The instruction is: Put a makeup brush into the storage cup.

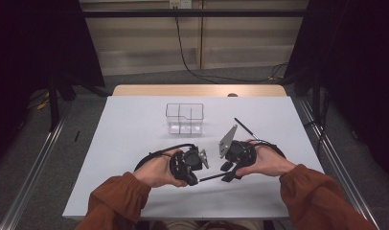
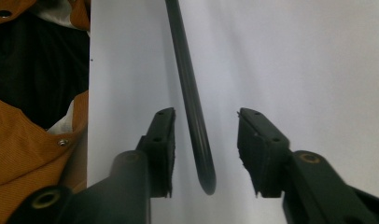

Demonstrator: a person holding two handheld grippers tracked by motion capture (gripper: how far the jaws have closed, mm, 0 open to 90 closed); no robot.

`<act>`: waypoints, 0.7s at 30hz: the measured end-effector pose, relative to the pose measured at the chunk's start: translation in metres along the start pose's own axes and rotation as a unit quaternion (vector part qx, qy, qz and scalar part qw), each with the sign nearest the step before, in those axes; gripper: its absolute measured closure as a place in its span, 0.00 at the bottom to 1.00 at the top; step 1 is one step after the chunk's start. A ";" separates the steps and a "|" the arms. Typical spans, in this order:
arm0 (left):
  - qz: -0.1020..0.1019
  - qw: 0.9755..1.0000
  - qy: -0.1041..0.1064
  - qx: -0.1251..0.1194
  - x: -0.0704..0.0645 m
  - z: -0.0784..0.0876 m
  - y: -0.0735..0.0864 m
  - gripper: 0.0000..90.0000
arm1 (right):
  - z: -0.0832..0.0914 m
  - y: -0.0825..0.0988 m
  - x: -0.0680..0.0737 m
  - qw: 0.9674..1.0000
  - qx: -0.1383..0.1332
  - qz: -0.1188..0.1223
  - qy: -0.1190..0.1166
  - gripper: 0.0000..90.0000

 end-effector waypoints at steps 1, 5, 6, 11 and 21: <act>0.001 1.000 -0.002 -0.003 0.000 0.000 0.000 0.93 | -0.001 0.000 0.000 1.000 0.001 -0.002 -0.001 0.71; -0.002 1.000 0.005 0.005 -0.001 -0.003 0.000 0.93 | -0.003 0.000 0.000 1.000 0.009 0.001 -0.003 0.77; -0.002 1.000 0.003 0.006 -0.001 -0.004 -0.001 0.93 | -0.004 0.000 -0.001 1.000 0.007 0.005 0.000 0.78; -0.003 1.000 0.004 0.003 0.001 -0.006 -0.002 0.93 | -0.006 -0.001 -0.001 1.000 0.011 0.003 -0.003 0.84; -0.009 1.000 0.000 -0.005 0.002 -0.007 -0.001 0.93 | -0.009 0.001 -0.003 1.000 0.011 -0.001 -0.014 0.90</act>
Point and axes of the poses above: each handheld gripper's, and its own axes: z roughly backward along the jaws, y roughly out of its underside, x roughly to its left, the point moved 5 cm from there along -z, roughly forward along the jaws, and after that the axes turned 7 degrees about -y, right-handed, at the moved point
